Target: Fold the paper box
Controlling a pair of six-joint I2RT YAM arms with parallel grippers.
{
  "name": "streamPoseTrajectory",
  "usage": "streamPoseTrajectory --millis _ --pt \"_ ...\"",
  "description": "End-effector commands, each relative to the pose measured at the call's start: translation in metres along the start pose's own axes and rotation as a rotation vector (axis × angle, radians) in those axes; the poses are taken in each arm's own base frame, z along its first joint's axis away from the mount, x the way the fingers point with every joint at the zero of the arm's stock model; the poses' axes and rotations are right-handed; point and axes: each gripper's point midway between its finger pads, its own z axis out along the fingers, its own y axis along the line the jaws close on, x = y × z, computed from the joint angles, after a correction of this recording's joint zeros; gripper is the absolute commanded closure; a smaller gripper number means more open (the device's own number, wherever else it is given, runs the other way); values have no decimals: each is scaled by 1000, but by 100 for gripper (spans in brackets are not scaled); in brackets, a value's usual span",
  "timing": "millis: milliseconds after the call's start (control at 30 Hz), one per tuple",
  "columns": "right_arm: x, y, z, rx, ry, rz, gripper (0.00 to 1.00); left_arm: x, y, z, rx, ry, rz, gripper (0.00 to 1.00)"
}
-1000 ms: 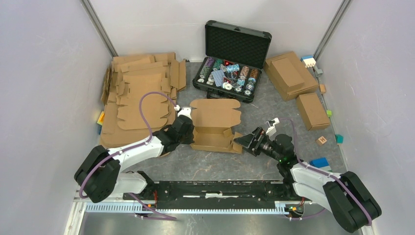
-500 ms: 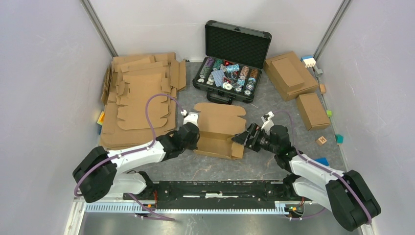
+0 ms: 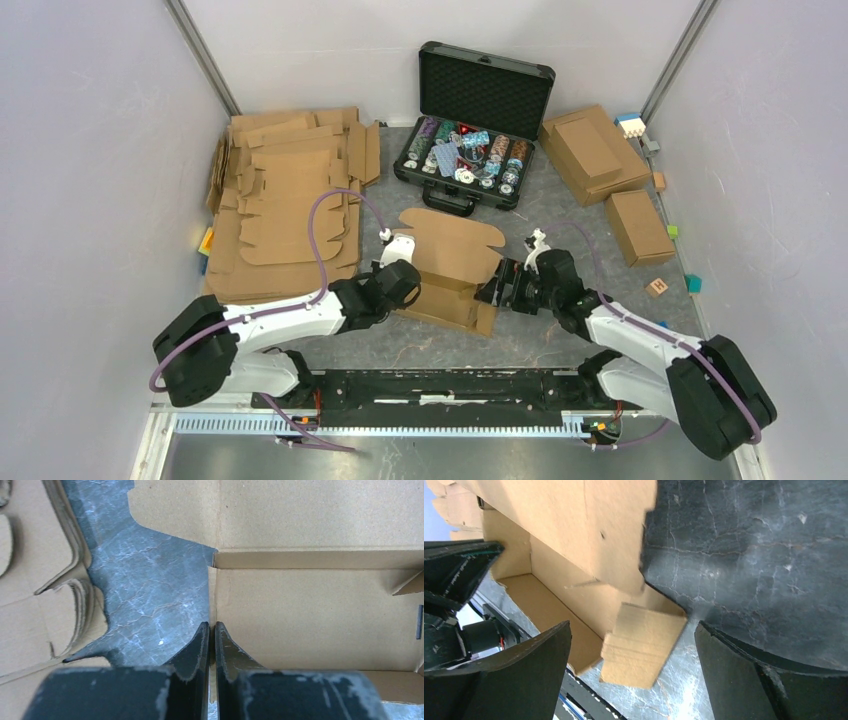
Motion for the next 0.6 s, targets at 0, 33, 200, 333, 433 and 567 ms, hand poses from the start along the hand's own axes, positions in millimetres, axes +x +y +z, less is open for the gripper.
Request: streamPoseTrajectory --millis 0,33,200,333,433,567 --pt "-5 -5 -8 56 -35 -31 2 -18 8 -2 -72 -55 -41 98" --pt "-5 -7 -9 63 -40 -26 2 -18 8 -3 -70 -55 -45 98" --pt "0 -12 -9 148 -19 -54 2 -16 5 -1 -61 -42 -46 98" --pt "-3 -2 -6 196 -29 -85 2 -16 3 -1 -52 -43 -50 98" --pt "-7 10 -3 203 -56 -98 2 -15 4 0 -55 -43 -51 98" --pt "-5 8 2 285 -44 -108 1 -14 3 1 -58 -40 -48 98"
